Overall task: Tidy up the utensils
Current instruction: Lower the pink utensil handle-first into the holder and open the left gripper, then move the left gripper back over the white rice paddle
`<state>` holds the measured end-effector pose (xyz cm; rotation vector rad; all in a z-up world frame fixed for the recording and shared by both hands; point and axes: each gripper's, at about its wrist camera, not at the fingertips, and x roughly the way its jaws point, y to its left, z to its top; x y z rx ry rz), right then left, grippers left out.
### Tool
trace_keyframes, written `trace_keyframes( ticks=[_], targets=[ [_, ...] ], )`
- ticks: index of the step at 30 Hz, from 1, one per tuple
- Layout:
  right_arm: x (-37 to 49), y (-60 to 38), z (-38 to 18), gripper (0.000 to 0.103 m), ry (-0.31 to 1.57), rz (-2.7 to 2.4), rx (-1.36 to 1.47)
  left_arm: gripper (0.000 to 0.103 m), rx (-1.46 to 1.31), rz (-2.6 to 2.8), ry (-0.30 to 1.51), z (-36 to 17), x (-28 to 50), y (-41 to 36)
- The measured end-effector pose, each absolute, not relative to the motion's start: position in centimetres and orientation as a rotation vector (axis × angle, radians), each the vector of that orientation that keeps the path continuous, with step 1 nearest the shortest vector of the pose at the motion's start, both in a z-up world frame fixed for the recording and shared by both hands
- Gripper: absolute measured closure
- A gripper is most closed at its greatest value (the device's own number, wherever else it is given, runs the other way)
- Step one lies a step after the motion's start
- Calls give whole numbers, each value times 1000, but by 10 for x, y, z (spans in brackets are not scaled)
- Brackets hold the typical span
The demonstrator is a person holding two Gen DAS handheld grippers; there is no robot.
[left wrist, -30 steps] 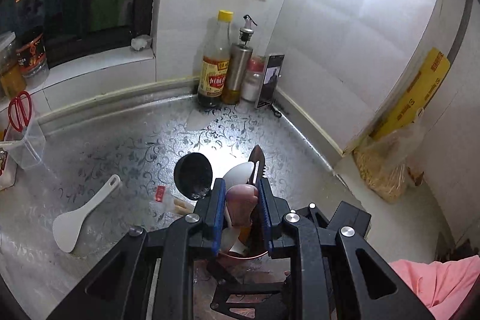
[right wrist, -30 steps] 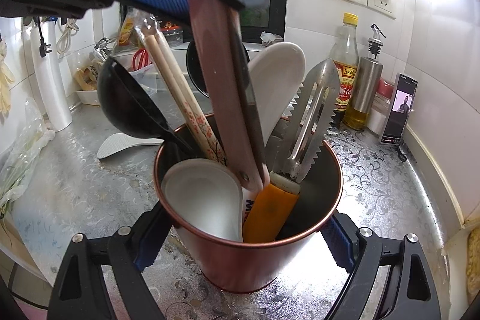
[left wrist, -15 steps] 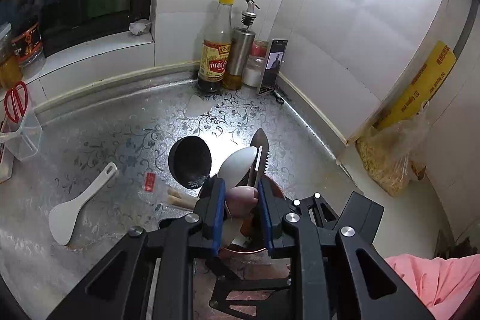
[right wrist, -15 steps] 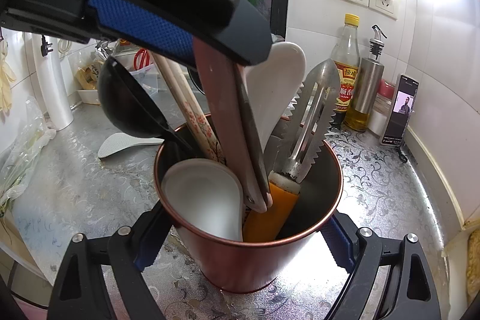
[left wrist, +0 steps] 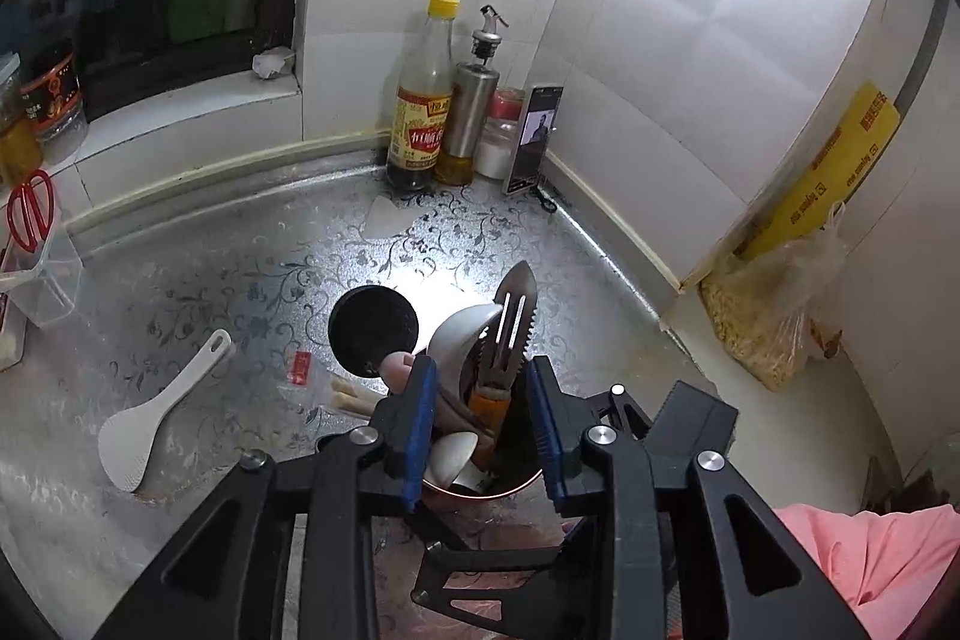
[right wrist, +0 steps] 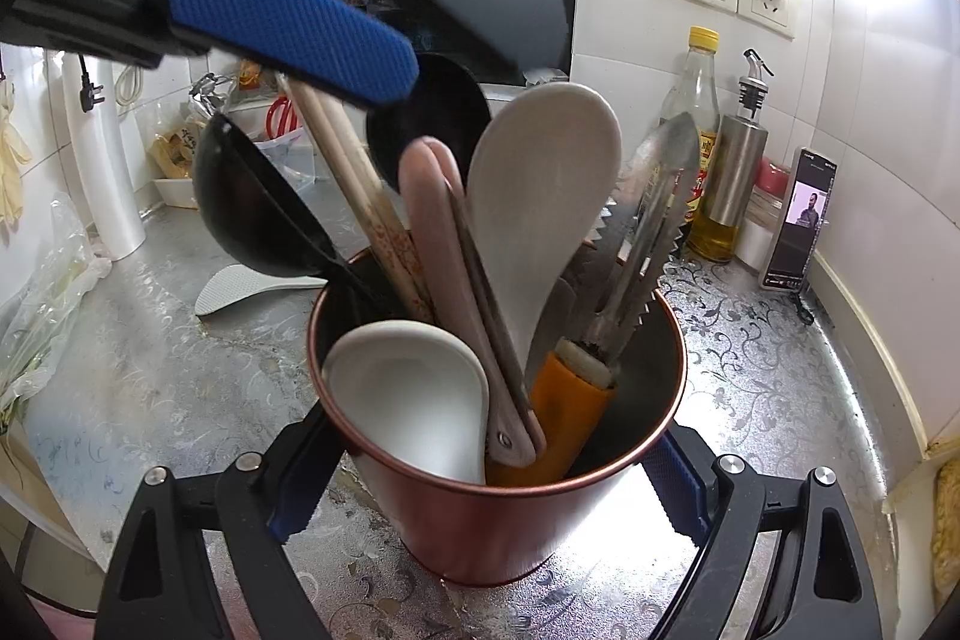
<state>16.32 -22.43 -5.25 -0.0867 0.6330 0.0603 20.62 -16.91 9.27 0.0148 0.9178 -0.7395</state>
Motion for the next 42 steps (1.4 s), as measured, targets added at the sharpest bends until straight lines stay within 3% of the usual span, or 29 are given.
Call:
trace_keyframes(
  ticks=[18,21,28,30,32,40,42],
  targets=[
    [163,-224,-52,11,633,61,-87,62,-80,-609,850,112,217,-119],
    [163,-224,-52,12,633,61,-87,51,-105,-566,860,107,222,-107],
    [163,-224,-52,11,633,61,-88,48,-163,-424,893,87,235,-67],
    [163,-223,-52,11,633,62,-89,30,-179,-360,911,76,241,-50],
    [164,-224,-52,11,633,64,-90,25,-201,-285,932,64,246,-33],
    [164,-223,-52,11,633,65,-91,22,-327,-32,1059,-2,261,41],
    [164,-223,-52,11,633,64,-91,16,-343,12,1081,-19,262,51]
  ],
)
